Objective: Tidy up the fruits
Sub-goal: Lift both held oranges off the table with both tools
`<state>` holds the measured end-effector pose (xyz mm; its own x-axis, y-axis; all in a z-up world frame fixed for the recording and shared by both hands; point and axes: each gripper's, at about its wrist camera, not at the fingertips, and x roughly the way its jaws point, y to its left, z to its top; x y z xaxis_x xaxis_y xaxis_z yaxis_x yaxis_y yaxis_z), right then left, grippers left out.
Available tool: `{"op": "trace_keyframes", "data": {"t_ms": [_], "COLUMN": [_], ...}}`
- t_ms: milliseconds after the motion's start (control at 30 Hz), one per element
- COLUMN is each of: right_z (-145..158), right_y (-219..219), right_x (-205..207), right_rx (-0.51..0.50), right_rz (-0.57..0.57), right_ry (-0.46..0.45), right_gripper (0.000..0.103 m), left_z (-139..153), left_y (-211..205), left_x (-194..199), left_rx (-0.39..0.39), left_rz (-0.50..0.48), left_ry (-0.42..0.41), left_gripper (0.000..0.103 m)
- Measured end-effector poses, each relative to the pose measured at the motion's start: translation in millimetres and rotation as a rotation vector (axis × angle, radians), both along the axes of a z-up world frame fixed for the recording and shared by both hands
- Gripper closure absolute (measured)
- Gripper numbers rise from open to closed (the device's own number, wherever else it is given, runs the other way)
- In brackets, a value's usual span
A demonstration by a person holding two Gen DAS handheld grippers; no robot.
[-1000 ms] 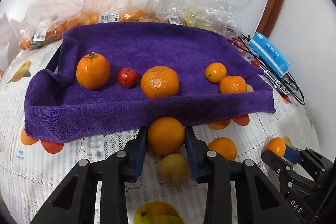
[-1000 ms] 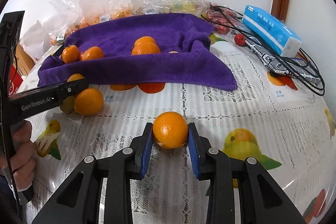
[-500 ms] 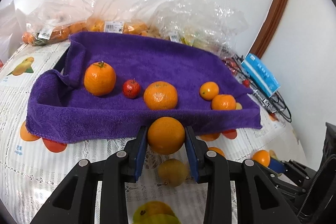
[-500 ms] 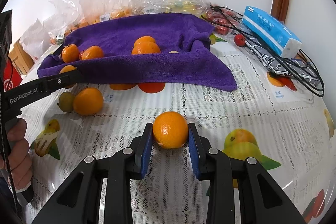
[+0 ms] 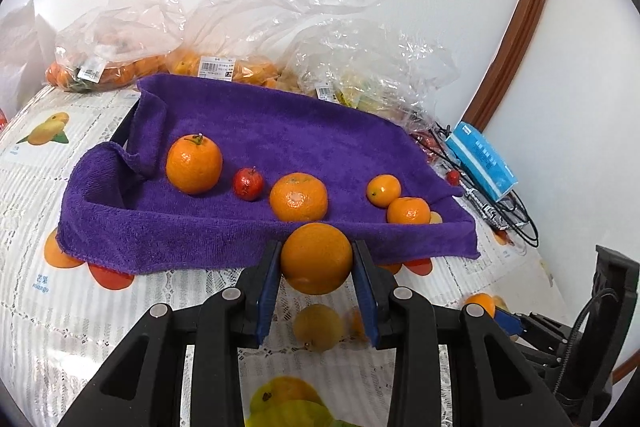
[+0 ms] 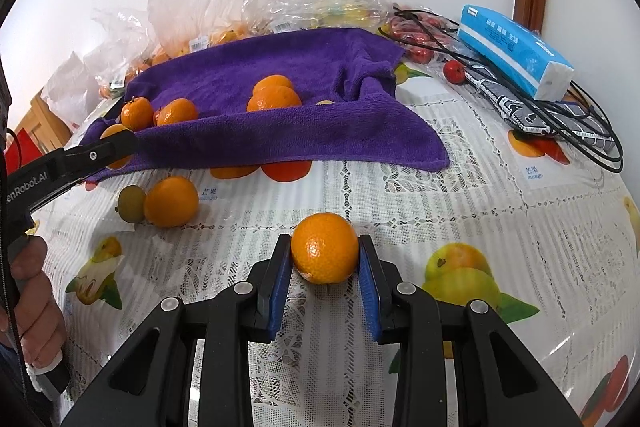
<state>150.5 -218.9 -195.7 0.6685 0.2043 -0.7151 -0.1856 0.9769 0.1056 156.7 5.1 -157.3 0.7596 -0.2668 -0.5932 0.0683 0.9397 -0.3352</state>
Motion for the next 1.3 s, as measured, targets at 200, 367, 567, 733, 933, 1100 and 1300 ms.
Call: {"op": "trace_keyframes", "data": {"t_ms": [200, 367, 567, 733, 933, 1100, 1300], "right_z": [0.2, 0.5, 1.6, 2.5, 2.6, 2.2, 2.5], "right_y": [-2.7, -4.7, -8.0, -8.8, -8.5, -9.2, -8.2], "right_x": [-1.1, -2.1, -3.6, -5.9, -5.5, -5.4, -5.8], "right_rx": [0.006, 0.013, 0.031, 0.033, 0.03, 0.032, 0.029], "right_rz": [-0.017, -0.038, -0.06, -0.068, -0.071, -0.07, -0.068], "right_ry": [-0.005, -0.009, -0.017, -0.028, -0.027, -0.026, -0.03], "right_gripper": [0.071, 0.071, 0.071, 0.071, 0.071, 0.071, 0.071], "left_z": [4.3, 6.7, 9.4, 10.7, 12.2, 12.4, 13.7], "left_y": [3.0, 4.4, 3.9, 1.3, 1.0, 0.8, -0.7], "left_x": [-5.0, -8.6, -13.8, -17.0, -19.7, -19.9, -21.1], "left_rx": [-0.031, -0.038, -0.02, -0.012, -0.008, -0.01, -0.008], "left_rz": [-0.001, 0.003, 0.013, 0.003, 0.003, 0.005, 0.005], "left_ry": [-0.016, -0.027, -0.044, -0.054, -0.062, -0.063, -0.067], "left_gripper": [0.07, 0.07, 0.07, 0.07, 0.07, 0.07, 0.07]}}
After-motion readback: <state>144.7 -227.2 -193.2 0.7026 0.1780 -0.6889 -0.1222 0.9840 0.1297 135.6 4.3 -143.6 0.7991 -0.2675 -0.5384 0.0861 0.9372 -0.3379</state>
